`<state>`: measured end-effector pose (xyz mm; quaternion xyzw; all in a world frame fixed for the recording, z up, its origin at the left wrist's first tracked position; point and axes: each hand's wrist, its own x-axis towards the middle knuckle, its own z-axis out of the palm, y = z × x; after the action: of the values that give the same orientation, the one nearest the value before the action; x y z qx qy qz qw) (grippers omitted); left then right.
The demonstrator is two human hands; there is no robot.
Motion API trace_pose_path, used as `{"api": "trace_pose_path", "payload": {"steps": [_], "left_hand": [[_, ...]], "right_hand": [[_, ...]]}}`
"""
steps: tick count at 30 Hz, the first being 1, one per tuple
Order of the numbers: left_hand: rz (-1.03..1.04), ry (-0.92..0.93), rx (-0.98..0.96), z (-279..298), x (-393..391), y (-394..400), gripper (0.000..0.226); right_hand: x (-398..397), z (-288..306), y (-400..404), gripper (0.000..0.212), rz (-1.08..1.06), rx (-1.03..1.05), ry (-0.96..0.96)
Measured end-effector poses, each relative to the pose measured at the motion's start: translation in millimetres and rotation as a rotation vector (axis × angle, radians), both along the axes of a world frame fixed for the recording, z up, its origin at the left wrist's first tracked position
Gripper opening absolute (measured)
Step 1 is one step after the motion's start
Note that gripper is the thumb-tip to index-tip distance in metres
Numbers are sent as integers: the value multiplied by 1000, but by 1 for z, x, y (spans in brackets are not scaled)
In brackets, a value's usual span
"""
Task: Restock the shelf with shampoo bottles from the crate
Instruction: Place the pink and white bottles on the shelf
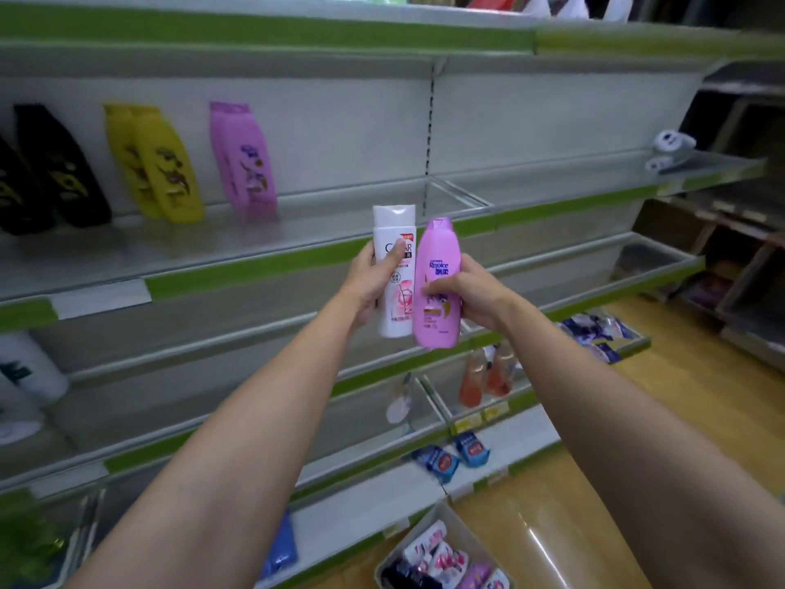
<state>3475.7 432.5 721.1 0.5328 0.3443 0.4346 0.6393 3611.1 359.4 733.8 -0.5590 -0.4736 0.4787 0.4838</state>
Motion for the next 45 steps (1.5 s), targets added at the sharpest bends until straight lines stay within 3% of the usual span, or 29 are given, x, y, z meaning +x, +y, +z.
{"api": "trace_pose_path", "payload": {"steps": [5,9,12,15,20,29,34,39,45], "left_hand": [[-22,-29,23,26,-16,-1,35],[13,10,28,48,-36,-1,15],[90,32,44,62,-51,3,22],[125,34,81,74,-71,7,14],[255,-2,98,88,-102,19,27],[392,-38,98,103,-157,53,19],[464,-13,106,102,-179,74,30],[446,-16,84,95,-194,100,43],[463,-38,83,90,-198,123,32]], "right_hand": [[-12,23,8,35,63,43,-44],[-28,39,18,46,85,83,-39],[-41,52,29,39,101,113,-29],[-57,61,43,51,109,118,-16],[-85,74,68,56,140,148,12],[-132,90,124,55,248,182,-13],[-154,92,157,46,245,203,-2],[-166,85,189,50,225,271,-43],[-170,81,214,46,201,277,-52]]}}
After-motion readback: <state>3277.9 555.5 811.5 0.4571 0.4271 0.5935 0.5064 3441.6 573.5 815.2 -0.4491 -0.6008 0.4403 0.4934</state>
